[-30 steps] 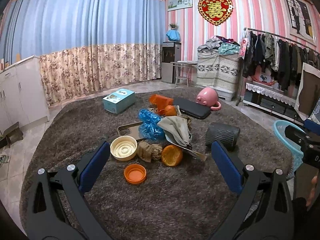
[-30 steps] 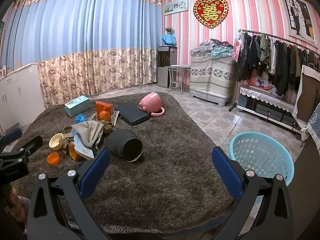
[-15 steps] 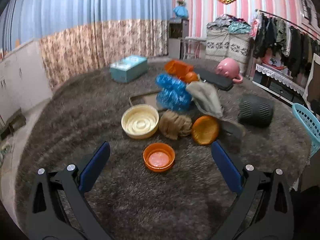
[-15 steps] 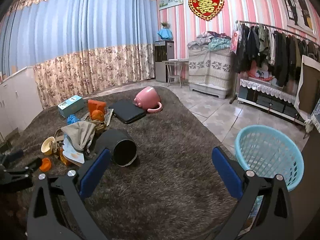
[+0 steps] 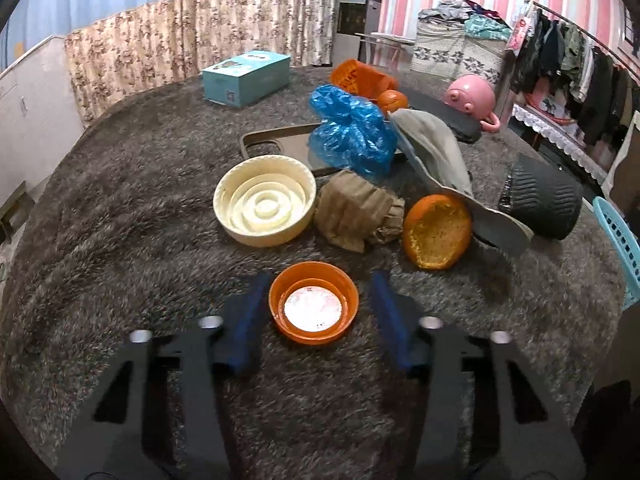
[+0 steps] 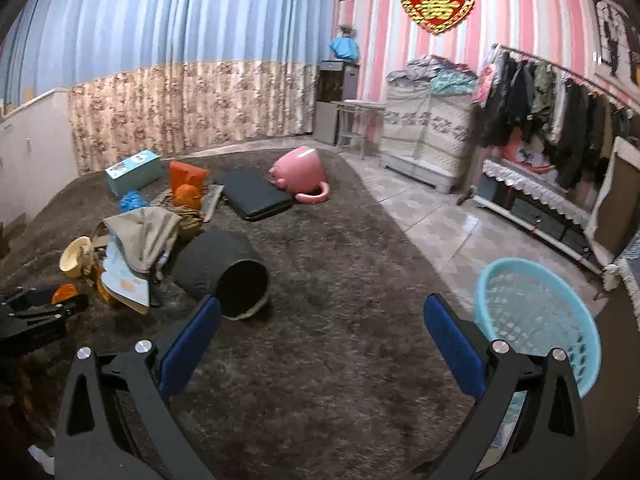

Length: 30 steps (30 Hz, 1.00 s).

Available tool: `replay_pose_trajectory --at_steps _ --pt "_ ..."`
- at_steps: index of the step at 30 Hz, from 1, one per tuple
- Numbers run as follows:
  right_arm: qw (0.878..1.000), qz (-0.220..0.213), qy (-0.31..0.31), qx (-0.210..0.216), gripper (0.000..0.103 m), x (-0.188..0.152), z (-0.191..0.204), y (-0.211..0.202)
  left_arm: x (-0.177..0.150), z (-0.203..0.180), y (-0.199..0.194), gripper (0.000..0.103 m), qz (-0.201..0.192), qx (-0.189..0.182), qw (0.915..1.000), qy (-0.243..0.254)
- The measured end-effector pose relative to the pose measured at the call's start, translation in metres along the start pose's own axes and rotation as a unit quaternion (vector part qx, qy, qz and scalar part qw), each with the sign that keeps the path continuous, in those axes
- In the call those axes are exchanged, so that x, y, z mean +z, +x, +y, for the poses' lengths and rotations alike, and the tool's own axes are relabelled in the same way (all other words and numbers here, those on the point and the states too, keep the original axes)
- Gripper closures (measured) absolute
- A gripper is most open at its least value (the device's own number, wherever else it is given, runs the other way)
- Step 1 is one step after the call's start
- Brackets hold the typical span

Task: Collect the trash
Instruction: 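Grasp the small orange lid with the left tool while the right tool grasps the black ribbed cylinder, then carry the orange lid and black cylinder in both tools over the light-blue basket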

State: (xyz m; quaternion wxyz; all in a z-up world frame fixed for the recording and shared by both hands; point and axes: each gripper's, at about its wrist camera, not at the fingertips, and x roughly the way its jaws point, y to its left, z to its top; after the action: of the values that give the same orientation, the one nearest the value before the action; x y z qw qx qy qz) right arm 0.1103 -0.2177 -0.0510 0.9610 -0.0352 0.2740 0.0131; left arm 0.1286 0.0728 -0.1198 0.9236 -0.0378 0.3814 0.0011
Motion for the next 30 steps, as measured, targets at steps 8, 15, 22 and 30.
replay_pose_trajectory --at_steps 8,15,22,30 --pt "0.998 0.033 -0.012 0.049 0.004 0.005 0.021 0.036 0.012 0.014 -0.023 0.064 -0.027 0.005 0.9996 0.004" --pt "0.993 0.072 -0.032 0.082 0.004 0.010 0.042 0.077 0.035 0.034 -0.039 0.064 -0.060 0.036 0.9975 0.007" --pt "0.989 0.097 -0.045 0.102 0.005 0.011 0.056 0.098 0.048 0.033 -0.043 0.064 -0.069 0.036 0.9969 0.003" --pt "0.987 0.085 -0.024 0.131 0.033 0.011 0.045 0.086 0.053 0.013 -0.049 0.064 -0.079 0.039 0.9958 0.023"
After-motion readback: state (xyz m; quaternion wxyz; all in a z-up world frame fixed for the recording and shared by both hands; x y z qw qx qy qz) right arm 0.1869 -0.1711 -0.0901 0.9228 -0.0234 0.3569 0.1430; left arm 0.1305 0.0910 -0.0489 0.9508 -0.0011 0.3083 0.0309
